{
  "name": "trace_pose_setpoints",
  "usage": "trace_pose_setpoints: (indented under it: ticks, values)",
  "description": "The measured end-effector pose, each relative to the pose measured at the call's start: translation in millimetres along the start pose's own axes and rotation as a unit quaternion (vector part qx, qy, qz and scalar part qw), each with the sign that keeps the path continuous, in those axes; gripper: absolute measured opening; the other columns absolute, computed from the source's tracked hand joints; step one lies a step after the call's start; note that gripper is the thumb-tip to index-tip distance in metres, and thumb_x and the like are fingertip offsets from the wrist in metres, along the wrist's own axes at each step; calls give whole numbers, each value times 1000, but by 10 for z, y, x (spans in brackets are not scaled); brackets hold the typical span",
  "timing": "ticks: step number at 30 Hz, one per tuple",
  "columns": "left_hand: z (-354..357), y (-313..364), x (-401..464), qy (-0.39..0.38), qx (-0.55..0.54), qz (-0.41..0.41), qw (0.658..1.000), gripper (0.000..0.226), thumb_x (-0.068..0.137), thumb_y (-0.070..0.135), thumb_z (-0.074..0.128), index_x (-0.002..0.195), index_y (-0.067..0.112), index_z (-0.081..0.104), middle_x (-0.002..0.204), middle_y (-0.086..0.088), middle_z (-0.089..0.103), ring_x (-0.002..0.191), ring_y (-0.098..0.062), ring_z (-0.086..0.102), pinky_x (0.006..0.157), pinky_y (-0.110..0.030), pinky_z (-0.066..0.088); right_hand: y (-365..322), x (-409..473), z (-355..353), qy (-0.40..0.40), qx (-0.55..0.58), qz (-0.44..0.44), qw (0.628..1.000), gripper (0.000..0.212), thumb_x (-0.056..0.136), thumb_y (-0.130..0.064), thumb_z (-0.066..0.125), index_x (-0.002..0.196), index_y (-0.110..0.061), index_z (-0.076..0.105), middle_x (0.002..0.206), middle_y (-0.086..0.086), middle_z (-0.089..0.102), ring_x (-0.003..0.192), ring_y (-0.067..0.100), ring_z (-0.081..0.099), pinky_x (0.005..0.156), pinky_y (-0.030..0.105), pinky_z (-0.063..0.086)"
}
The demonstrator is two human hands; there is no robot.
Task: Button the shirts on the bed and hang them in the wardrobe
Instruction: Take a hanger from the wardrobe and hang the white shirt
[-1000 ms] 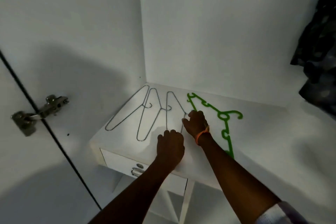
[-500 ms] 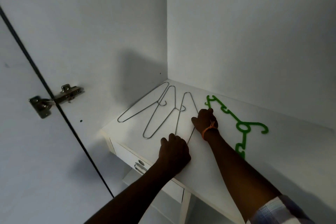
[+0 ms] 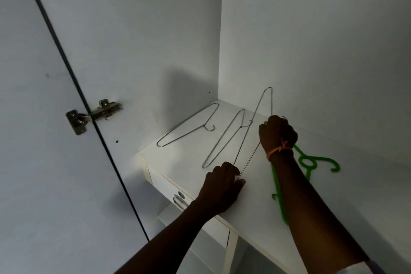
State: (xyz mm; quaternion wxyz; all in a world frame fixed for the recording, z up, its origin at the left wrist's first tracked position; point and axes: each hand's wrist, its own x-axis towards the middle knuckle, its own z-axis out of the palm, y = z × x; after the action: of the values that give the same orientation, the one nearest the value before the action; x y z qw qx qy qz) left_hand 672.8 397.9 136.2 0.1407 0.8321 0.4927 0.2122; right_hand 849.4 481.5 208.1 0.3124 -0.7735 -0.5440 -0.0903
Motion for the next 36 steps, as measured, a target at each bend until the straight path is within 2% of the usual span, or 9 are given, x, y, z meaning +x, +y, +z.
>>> trace_pose_setpoints:
  ticks: [4,6,11,15,19,23,31,34,36]
  values:
    - [22,-136,-29,84,-62,-16,994,55,95,46,55,140,16,42,142,-4,34,102,-16,55,86,-32,52,23,42,57,-20,17,13,1000,20,89,-18,56,84,-1,66,85,20,68,78,35,67,67,33,43]
    - [-17,-217,-4,109,-52,-47,992,64,94,45,57,146,17,33,148,-4,27,110,-19,55,86,-32,53,21,-6,99,-48,22,27,998,22,89,-20,57,91,0,67,92,21,68,85,36,67,70,33,44]
    - [-168,-371,19,-22,-73,-114,991,103,77,71,62,152,11,24,153,-9,33,137,-24,38,108,-36,37,120,-161,105,-84,35,76,993,24,90,-18,58,102,1,66,100,21,68,93,39,65,75,37,50]
    - [-294,-453,-56,7,-125,-89,988,79,86,59,61,145,12,37,142,-12,40,123,-26,52,99,-35,46,212,-308,114,-143,58,64,986,23,84,-14,58,64,-10,47,75,15,58,71,29,58,62,27,40]
    - [-334,-656,-183,11,71,-93,993,65,102,34,47,156,15,15,157,-15,16,110,-33,60,88,-40,51,206,-552,46,-157,60,63,984,35,81,-10,59,52,-12,39,54,1,44,51,20,47,47,19,27]
    - [-395,-728,-241,-40,88,-111,989,46,103,32,42,140,5,36,139,-16,41,112,-36,58,88,-44,49,206,-700,-87,-155,46,76,984,24,85,-13,57,64,-9,48,71,9,56,66,27,56,56,24,37]
    - [-407,-653,-24,-61,135,-102,984,33,101,28,43,124,4,46,139,-18,37,103,-37,62,83,-42,51,219,-719,-332,-66,28,89,993,16,90,-11,55,87,2,64,94,21,68,86,38,66,68,35,51]
    - [-248,-549,3,-28,26,-84,996,37,100,37,49,116,5,56,120,-14,52,100,-32,61,84,-40,49,175,-622,-432,-42,66,78,994,25,88,-12,55,64,-6,55,73,15,62,70,32,61,62,32,45]
    - [-293,-437,-18,1,-194,-134,972,47,98,49,47,97,5,62,94,-9,62,79,-25,62,70,-34,49,-18,-584,-496,-30,104,47,993,30,88,-10,54,58,-5,54,67,16,57,67,31,57,62,29,36]
